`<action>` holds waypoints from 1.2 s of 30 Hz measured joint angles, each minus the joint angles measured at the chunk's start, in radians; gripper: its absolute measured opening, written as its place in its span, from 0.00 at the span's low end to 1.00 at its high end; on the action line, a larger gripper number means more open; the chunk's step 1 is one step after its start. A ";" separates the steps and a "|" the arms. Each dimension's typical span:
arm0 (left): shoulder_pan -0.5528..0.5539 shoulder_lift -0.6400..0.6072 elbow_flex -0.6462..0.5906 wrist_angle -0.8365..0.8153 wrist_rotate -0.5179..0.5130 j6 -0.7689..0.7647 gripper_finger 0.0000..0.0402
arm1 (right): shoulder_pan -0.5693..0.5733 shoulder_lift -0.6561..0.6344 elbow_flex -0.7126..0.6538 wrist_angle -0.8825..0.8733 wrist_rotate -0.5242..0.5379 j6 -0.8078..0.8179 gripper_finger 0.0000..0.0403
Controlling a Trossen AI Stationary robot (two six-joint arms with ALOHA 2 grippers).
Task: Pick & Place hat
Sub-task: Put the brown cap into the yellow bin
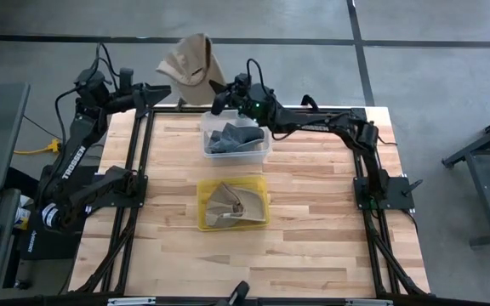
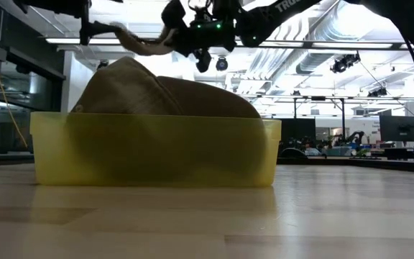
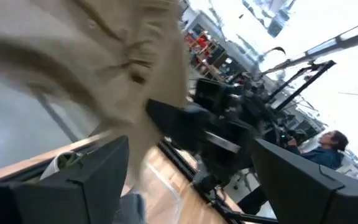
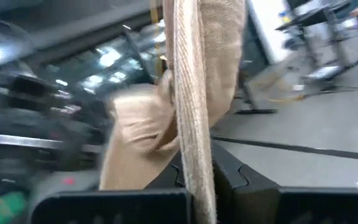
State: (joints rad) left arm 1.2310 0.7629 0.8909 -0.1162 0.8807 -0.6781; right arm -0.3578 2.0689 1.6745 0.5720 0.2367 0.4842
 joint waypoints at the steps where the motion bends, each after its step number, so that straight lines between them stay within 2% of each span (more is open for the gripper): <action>1: 0.000 -0.008 0.000 0.001 0.003 0.001 0.79 | -0.006 -0.009 0.000 -0.024 0.012 -0.007 0.01; 7: 0.000 -0.073 0.000 -0.037 0.002 0.078 0.79 | -0.044 -0.073 -0.002 -0.163 -0.020 -0.020 0.01; 16: 0.000 -0.163 0.000 -0.196 -0.013 0.186 0.79 | -0.103 -0.198 -0.002 -0.372 -0.118 -0.048 0.01; 20: 0.000 -0.204 0.000 -0.279 -0.051 0.205 0.79 | -0.129 -0.258 -0.002 -0.468 -0.179 -0.058 0.01; 29: -0.001 -0.320 0.000 -0.509 -0.236 0.309 0.79 | -0.171 -0.362 0.000 -0.694 -0.393 -0.066 0.01; 36: -0.001 -0.410 0.000 -0.575 -0.283 0.307 0.79 | -0.173 -0.409 0.000 -0.788 -0.556 -0.054 0.01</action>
State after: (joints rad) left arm 1.2304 0.3534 0.8913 -0.6913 0.5977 -0.3707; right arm -0.5308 1.6599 1.6744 -0.2160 -0.3194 0.4300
